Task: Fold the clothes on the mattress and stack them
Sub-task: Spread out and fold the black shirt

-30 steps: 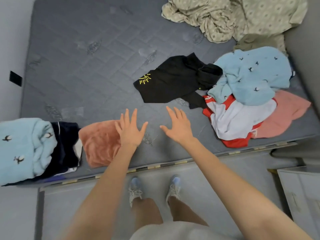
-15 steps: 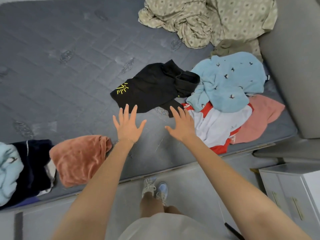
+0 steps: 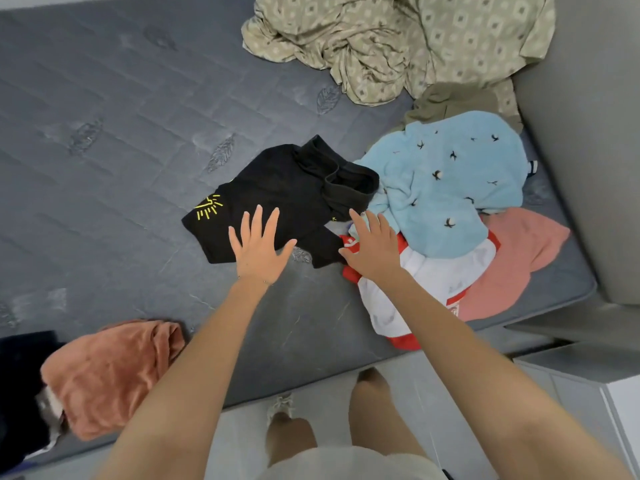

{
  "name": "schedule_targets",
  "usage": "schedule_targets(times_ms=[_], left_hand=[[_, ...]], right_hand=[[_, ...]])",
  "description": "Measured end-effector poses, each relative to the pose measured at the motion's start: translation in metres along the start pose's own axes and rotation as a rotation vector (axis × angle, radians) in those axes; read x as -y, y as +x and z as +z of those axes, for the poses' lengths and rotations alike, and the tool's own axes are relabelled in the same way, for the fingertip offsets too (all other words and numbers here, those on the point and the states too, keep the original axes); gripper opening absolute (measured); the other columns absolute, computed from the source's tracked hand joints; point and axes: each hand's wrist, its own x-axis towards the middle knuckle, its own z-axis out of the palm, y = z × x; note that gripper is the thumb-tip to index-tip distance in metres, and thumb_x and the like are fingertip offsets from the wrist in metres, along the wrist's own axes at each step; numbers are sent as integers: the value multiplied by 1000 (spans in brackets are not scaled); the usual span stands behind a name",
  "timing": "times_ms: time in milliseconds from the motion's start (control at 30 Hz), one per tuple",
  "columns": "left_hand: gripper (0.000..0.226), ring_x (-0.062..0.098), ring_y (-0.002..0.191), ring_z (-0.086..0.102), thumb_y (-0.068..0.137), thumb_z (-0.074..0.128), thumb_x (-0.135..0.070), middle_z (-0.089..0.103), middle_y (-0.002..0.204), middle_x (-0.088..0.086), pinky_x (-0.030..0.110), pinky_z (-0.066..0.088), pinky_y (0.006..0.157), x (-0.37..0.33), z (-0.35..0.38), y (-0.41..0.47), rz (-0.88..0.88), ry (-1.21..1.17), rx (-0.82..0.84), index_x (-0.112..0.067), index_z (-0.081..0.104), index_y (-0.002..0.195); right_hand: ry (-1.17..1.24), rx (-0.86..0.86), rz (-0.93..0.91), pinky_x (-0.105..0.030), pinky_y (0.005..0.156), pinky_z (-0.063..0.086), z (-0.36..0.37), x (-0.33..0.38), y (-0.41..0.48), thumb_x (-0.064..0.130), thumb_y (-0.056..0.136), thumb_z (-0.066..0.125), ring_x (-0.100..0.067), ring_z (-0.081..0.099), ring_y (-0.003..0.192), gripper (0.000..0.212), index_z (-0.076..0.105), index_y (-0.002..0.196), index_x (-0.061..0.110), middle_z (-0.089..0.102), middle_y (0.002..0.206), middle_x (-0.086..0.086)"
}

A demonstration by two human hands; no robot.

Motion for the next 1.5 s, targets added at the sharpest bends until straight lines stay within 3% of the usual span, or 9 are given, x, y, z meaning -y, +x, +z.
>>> schedule_targets(times_ms=[233,667,933,1067,1133,1233,1300,1400,1500], left_hand=[[69,27,150,-2,96,40,-56,4,163,5,54,-3,118,-53,40,66,-84,-1,5,-29,14,155],[69,30,149,-3,99,37,-51,-2,163,11,53,1,119,-67,152,226,6,35,-16,-29,5,155],[78,27,150,0,98,50,-41,4,163,7,54,0,117,-64,174,303,-69,-301,-112,-25,-1,155],[85,23,149,4,93,59,-39,7,162,8,54,1,117,-65,176,319,-129,-356,-191,-24,3,155],[82,22,149,9,93,60,-38,16,160,6,55,0,116,-62,174,330,-166,-349,-176,-24,9,155],[58,22,135,40,92,61,-36,52,138,3,53,8,118,-56,171,336,-179,-351,-177,-21,39,144],[40,20,116,56,91,64,-34,65,118,2,49,27,115,-53,166,328,-154,-409,-234,-17,56,126],[21,7,90,62,89,68,-31,67,95,-4,28,51,88,-54,154,300,-139,-586,-289,-15,62,101],[20,-6,65,50,90,67,-29,53,71,-13,10,41,64,-60,135,260,-138,-673,-349,-18,52,82]], right_hand=[[-59,74,-100,-45,121,17,-3,-61,91,57,94,51,-34,8,150,81,9,157,28,9,164,-12],[13,30,-125,-45,120,7,69,-118,233,57,89,58,-33,1,151,89,7,157,30,1,164,-15],[-82,-89,-99,-51,119,3,105,-119,271,73,78,57,-31,23,145,108,2,157,23,26,156,-16],[-119,-108,-78,-48,120,4,107,-116,273,69,80,59,-30,35,135,108,10,155,8,38,145,-14],[-150,-70,-89,-49,120,4,107,-115,276,68,83,57,-31,35,134,95,25,150,9,39,142,-13],[-144,-68,-105,-47,120,5,109,-114,277,64,84,59,-30,36,130,68,51,132,16,43,137,-11],[-130,-74,-118,-46,120,3,109,-115,274,59,86,60,-29,38,128,56,57,123,17,48,131,-9],[-63,-71,-150,-45,120,-1,105,-113,266,48,92,58,-24,50,118,37,61,114,19,62,109,-3],[114,-21,-144,-38,118,13,92,-107,250,42,95,57,-23,57,105,32,62,111,15,67,97,-4]])
